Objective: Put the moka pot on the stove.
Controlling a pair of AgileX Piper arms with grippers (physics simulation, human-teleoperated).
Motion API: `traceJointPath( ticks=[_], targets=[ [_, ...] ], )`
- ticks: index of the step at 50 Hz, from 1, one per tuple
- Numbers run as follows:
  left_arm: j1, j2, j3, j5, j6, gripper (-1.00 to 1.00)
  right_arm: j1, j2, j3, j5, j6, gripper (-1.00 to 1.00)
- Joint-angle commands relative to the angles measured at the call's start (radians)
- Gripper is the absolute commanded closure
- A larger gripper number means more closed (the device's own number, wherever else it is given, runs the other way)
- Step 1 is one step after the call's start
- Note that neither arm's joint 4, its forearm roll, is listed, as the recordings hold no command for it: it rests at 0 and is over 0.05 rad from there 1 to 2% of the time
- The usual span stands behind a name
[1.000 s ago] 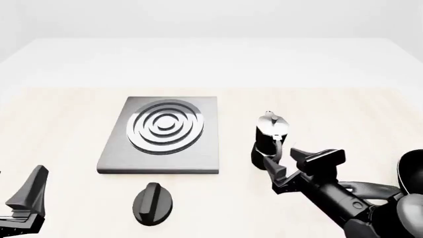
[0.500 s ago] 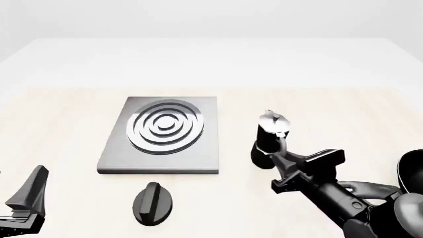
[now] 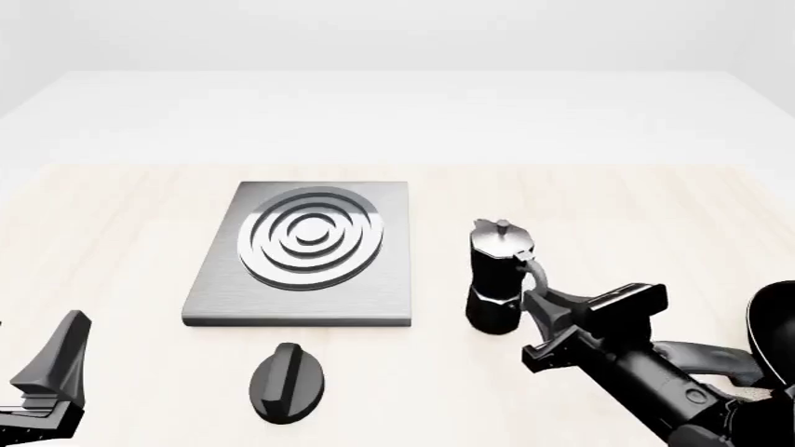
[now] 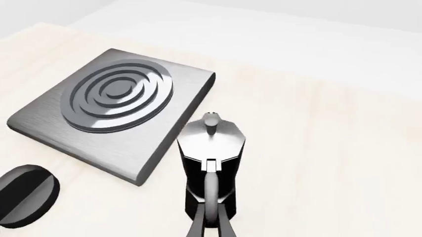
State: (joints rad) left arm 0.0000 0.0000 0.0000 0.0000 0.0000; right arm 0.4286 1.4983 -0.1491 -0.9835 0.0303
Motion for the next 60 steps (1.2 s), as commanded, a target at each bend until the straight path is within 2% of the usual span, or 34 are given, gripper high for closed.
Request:
traceJointPath(
  ticks=[1, 6, 7, 11, 12, 13, 36, 60],
  targets=[
    [0.0, 0.0, 0.0, 0.0, 0.0, -1.0, -0.01, -0.085, 0.025, 0.036, -0.008, 1.0],
    [0.0, 0.0, 0.0, 0.0, 0.0, -1.0, -0.029, -0.127, 0.038, 0.064, -0.018, 1.0],
    [0.0, 0.0, 0.0, 0.0, 0.0, -1.0, -0.041, -0.196, 0.035, 0.126, -0.033, 1.0],
    [0.0, 0.0, 0.0, 0.0, 0.0, -1.0, -0.053, -0.278, 0.03, 0.194, -0.041, 1.0],
    [0.0, 0.0, 0.0, 0.0, 0.0, -1.0, -0.033, -0.455, -0.09, 0.372, -0.069, 1.0],
    [0.0, 0.0, 0.0, 0.0, 0.0, -1.0, -0.03, -0.458, -0.097, 0.379, -0.068, 1.0],
    [0.0, 0.0, 0.0, 0.0, 0.0, -1.0, 0.044, -0.35, -0.27, 0.377, -0.087, 1.0],
    [0.0, 0.0, 0.0, 0.0, 0.0, -1.0, 0.173, -0.053, -0.534, 0.307, -0.059, 1.0]
  ],
)
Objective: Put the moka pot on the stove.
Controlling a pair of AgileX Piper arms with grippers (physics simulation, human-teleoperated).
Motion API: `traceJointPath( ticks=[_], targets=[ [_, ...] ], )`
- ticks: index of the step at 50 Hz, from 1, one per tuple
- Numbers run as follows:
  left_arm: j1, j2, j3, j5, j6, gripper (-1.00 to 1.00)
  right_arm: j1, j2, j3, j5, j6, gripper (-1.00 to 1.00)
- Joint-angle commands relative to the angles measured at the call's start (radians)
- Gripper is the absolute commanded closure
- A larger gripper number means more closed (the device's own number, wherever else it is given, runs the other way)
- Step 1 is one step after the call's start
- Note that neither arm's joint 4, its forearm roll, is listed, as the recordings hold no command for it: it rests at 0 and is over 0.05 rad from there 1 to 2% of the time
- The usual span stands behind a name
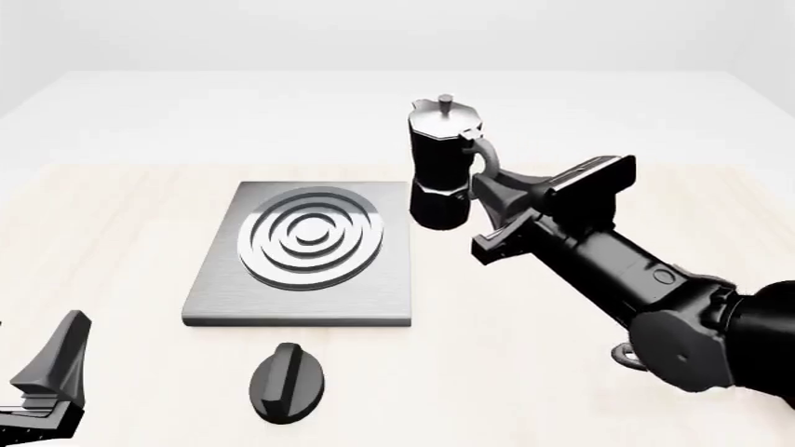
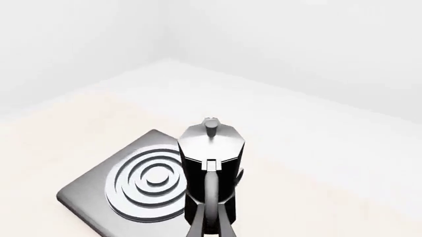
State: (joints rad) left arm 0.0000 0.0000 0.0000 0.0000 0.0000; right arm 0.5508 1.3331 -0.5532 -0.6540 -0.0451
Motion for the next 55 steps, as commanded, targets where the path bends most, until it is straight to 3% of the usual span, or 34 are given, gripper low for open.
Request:
traceJointPath(
  ticks=[1, 55],
  targets=[
    [0.0, 0.0, 0.0, 0.0, 0.0, -1.0, 0.053, 0.12, -0.138, -0.023, 0.016, 1.0],
    [0.0, 0.0, 0.0, 0.0, 0.0, -1.0, 0.146, 0.485, -0.465, -0.018, 0.072, 1.0]
  ],
)
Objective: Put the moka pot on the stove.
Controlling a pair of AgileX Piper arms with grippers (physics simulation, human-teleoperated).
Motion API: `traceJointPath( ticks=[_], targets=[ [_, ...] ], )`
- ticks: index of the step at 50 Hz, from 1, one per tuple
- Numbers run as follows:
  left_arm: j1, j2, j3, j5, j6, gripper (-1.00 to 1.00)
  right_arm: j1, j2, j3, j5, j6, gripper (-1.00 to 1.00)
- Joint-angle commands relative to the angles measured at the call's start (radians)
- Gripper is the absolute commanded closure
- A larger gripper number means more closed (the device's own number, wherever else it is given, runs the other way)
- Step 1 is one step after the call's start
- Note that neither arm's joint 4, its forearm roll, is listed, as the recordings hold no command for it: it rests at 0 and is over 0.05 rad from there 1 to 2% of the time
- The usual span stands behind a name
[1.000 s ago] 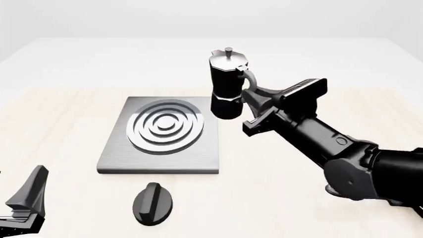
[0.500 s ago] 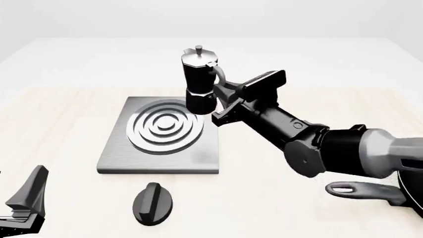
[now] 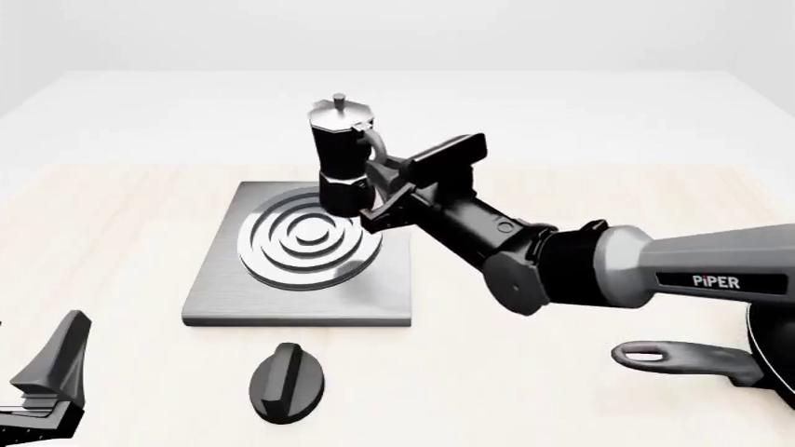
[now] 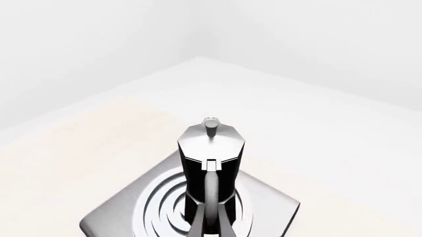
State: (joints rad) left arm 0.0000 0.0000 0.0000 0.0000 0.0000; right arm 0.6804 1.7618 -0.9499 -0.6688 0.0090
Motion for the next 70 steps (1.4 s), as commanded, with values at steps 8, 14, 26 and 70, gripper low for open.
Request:
traceJointPath(
  ticks=[8, 14, 26, 70],
  targets=[
    [0.0, 0.0, 0.0, 0.0, 0.0, -1.0, 0.03, 0.11, -0.114, 0.0, 0.03, 1.0],
    [0.0, 0.0, 0.0, 0.0, 0.0, -1.0, 0.035, 0.147, -0.148, 0.002, 0.038, 1.0],
    [0.0, 0.0, 0.0, 0.0, 0.0, -1.0, 0.027, 0.218, -0.213, 0.008, 0.053, 1.0],
    [0.0, 0.0, 0.0, 0.0, 0.0, -1.0, 0.038, 0.347, -0.321, 0.018, 0.081, 1.0]
  ],
)
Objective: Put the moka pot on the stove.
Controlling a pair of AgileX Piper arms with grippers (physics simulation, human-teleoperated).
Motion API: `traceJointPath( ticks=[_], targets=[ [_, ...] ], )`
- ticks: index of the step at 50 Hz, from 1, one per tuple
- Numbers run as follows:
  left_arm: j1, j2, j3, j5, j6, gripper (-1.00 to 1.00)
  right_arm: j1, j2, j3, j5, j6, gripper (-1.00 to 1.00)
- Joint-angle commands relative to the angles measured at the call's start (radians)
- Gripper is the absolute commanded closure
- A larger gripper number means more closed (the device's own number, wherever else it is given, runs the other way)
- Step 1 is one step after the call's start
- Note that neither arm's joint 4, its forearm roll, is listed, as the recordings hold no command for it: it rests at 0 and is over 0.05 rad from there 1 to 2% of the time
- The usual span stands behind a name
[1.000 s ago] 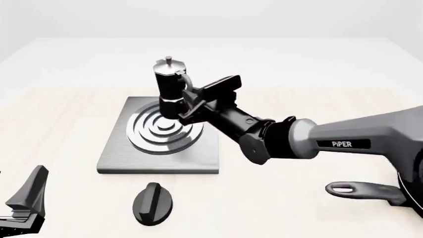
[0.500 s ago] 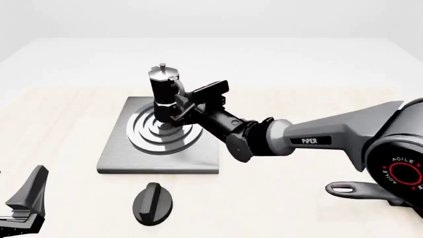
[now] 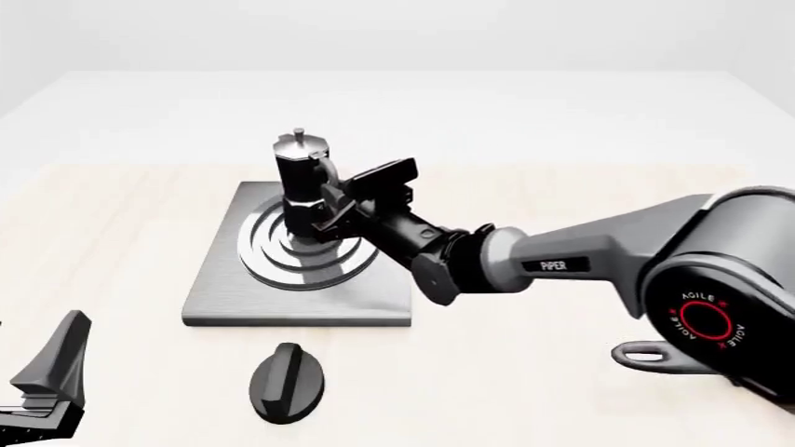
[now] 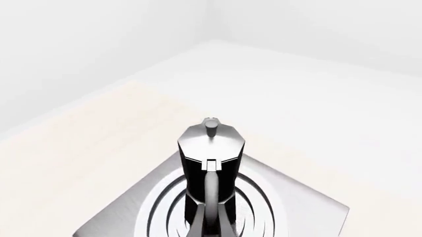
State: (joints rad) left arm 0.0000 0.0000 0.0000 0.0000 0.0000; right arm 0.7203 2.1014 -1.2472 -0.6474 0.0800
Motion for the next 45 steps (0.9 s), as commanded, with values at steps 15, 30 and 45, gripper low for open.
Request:
traceJointPath(
  ticks=[15, 30, 45],
  targets=[
    [0.0, 0.0, 0.0, 0.0, 0.0, -1.0, 0.002, 0.026, -0.039, -0.002, 0.017, 1.0],
    [0.0, 0.0, 0.0, 0.0, 0.0, -1.0, 0.006, 0.039, -0.044, 0.003, 0.02, -1.0],
    [0.0, 0.0, 0.0, 0.0, 0.0, -1.0, 0.008, 0.042, -0.05, 0.009, 0.02, -1.0]
  ],
)
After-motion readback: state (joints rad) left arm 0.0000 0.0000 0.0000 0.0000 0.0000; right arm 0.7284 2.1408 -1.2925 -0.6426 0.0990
